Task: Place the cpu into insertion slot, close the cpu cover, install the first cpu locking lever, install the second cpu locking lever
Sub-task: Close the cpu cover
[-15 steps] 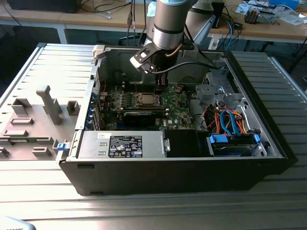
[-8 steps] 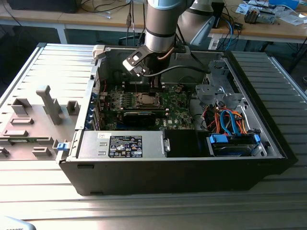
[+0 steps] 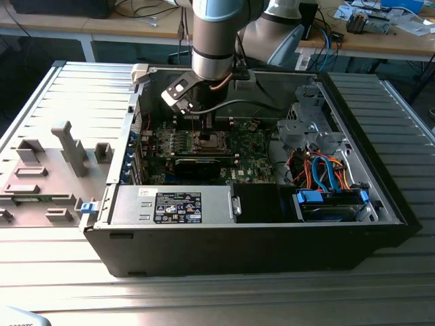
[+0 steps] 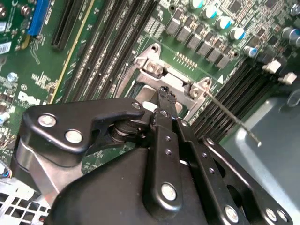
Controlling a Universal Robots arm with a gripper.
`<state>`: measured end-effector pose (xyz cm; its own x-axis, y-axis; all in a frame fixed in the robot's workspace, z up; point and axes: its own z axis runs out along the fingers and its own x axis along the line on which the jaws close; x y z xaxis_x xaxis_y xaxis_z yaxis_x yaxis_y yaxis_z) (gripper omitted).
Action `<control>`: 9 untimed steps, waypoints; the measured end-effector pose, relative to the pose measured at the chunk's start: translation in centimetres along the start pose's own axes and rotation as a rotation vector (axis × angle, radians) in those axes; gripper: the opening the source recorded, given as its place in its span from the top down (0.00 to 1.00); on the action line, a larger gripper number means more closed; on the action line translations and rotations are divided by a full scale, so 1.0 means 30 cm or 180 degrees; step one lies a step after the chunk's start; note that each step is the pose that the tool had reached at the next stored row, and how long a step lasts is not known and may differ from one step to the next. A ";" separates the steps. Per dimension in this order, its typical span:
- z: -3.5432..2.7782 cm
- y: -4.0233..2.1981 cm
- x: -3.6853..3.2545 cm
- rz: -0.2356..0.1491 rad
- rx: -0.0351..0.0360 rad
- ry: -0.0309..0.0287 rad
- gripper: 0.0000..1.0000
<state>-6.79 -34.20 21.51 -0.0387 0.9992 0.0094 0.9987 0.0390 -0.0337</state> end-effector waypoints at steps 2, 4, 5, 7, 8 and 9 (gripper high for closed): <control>0.010 -0.010 0.000 -0.0009 0.0000 0.0000 0.89; 0.015 -0.010 0.000 -0.0010 0.0000 0.0000 0.89; 0.018 -0.010 0.000 -0.0011 0.0000 0.0000 0.89; 0.023 -0.010 0.000 -0.0012 0.0000 0.0000 0.89; 0.026 -0.010 0.000 -0.0013 0.0000 -0.0001 0.89; 0.029 -0.010 0.000 -0.0014 0.0000 -0.0001 0.89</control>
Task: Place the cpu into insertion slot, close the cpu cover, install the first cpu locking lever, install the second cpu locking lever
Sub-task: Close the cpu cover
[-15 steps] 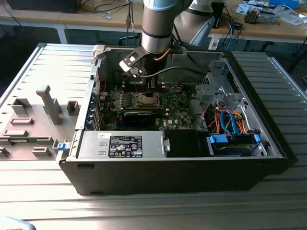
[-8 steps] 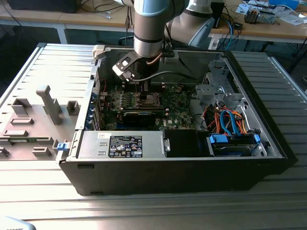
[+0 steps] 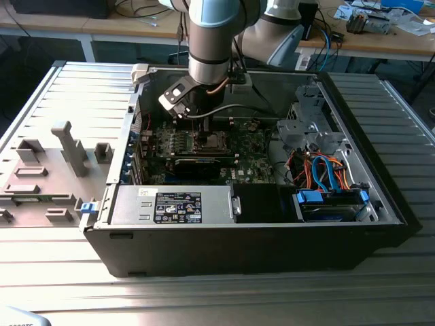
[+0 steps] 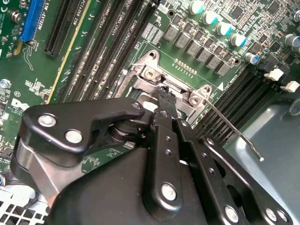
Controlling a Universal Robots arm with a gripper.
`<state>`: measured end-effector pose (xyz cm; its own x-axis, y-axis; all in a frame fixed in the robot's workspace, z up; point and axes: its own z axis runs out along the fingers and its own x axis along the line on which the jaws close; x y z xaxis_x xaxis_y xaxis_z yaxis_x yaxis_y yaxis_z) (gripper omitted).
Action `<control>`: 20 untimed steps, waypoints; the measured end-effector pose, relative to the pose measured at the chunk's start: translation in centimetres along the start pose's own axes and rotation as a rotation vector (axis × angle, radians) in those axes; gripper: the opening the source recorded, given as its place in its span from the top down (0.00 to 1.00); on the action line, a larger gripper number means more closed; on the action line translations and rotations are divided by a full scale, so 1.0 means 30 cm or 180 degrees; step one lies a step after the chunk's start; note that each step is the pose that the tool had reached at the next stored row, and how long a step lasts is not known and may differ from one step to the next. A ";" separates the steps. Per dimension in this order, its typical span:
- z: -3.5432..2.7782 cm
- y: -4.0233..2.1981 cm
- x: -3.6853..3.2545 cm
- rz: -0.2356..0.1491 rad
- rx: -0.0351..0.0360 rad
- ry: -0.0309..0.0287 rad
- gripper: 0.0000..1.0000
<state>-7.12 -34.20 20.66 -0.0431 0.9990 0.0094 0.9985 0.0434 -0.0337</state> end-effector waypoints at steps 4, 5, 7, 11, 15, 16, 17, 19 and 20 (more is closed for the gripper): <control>0.001 0.008 0.000 -0.0001 0.0000 -0.0001 0.89; 0.001 0.016 -0.001 0.0000 0.0000 -0.0001 0.89; 0.000 0.039 -0.002 0.0000 0.0002 -0.0001 0.89; -0.011 0.082 -0.003 -0.0001 0.0014 -0.0001 0.89; -0.070 0.088 -0.003 0.0000 0.0018 -0.0001 0.89; -0.081 0.088 -0.003 0.0000 0.0018 0.0000 0.89; -0.091 0.088 -0.003 0.0000 0.0018 -0.0001 0.89; -0.109 0.087 -0.003 0.0000 0.0018 -0.0001 0.89; -0.115 0.087 -0.003 0.0000 0.0018 -0.0001 0.89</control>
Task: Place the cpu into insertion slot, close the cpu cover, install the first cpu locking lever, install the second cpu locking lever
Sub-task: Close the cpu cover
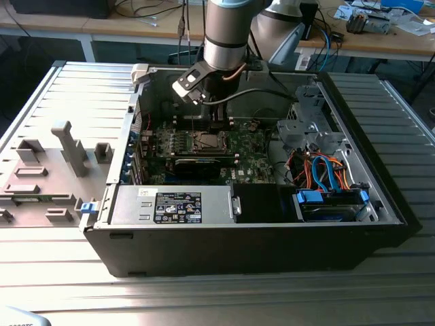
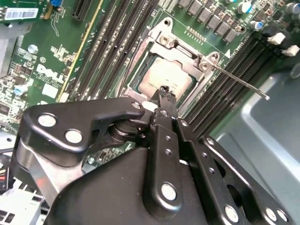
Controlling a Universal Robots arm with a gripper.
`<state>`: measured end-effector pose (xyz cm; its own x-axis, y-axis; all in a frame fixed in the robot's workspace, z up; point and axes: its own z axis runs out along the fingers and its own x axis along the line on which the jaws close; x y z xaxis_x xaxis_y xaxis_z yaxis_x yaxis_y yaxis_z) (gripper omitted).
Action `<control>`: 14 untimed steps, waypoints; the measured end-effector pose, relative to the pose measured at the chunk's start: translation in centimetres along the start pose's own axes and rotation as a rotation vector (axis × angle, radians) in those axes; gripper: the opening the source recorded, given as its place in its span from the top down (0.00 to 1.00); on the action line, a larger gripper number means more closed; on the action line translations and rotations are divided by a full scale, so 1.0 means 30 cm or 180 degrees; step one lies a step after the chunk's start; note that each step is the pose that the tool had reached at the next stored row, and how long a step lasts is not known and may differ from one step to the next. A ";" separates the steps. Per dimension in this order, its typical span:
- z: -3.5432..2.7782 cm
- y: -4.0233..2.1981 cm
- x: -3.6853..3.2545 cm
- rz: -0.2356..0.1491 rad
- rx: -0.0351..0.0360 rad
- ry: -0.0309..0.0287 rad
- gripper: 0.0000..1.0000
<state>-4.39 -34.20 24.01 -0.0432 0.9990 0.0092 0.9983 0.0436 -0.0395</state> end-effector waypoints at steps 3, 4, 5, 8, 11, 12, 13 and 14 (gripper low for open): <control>-0.011 0.000 0.000 0.0000 0.0000 0.0000 0.89; -0.015 -0.001 0.000 0.0000 0.0000 0.0000 0.89; -0.018 -0.001 0.000 0.0000 0.0000 0.0000 0.89; -0.032 -0.001 0.000 0.0000 0.0000 0.0000 0.89; -0.046 -0.002 0.000 0.0000 0.0000 0.0000 0.89; -0.052 -0.002 0.000 0.0000 0.0000 0.0000 0.89; -0.052 -0.002 0.001 0.0000 0.0000 0.0000 0.89; -0.052 -0.002 0.001 0.0000 0.0000 0.0001 0.89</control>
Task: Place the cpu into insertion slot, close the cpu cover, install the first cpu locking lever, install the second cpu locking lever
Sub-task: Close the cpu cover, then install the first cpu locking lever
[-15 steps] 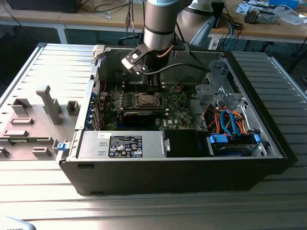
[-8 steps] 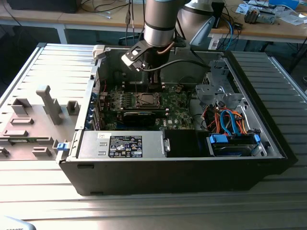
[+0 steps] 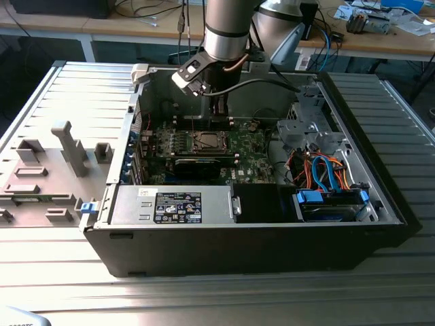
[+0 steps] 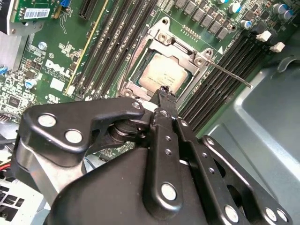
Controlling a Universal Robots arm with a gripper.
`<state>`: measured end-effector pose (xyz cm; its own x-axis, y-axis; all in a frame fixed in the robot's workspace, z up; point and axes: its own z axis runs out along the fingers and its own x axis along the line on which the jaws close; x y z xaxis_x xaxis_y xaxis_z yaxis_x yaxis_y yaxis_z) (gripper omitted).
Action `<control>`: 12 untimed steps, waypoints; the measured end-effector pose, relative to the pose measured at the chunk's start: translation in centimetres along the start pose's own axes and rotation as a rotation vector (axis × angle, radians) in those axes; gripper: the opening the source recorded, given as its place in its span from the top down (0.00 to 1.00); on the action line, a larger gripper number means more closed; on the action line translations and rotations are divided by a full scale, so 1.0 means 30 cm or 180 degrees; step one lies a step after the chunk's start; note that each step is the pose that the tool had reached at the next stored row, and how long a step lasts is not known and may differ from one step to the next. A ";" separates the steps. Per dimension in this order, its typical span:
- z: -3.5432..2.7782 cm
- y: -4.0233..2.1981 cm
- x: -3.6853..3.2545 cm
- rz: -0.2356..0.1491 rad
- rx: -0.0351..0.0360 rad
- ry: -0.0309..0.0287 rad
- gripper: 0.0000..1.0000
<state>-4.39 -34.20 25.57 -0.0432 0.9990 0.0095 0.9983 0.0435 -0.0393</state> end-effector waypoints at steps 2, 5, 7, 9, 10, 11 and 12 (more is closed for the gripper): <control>-0.001 0.000 0.000 0.0000 0.0001 -0.0001 0.89; -0.001 0.000 0.000 0.0000 0.0000 -0.0001 0.89; -0.001 0.000 0.000 -0.0002 0.0000 -0.0001 0.89; -0.001 0.000 0.000 -0.0012 0.0001 -0.0001 0.89; -0.001 0.000 0.000 -0.0022 0.0001 -0.0002 0.89; -0.001 0.000 0.000 -0.0038 0.0001 -0.0003 0.89; -0.001 0.000 0.000 -0.0053 0.0001 -0.0003 0.89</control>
<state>-4.39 -34.20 25.61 -0.0598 0.9982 0.0092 0.9974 0.0601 -0.0395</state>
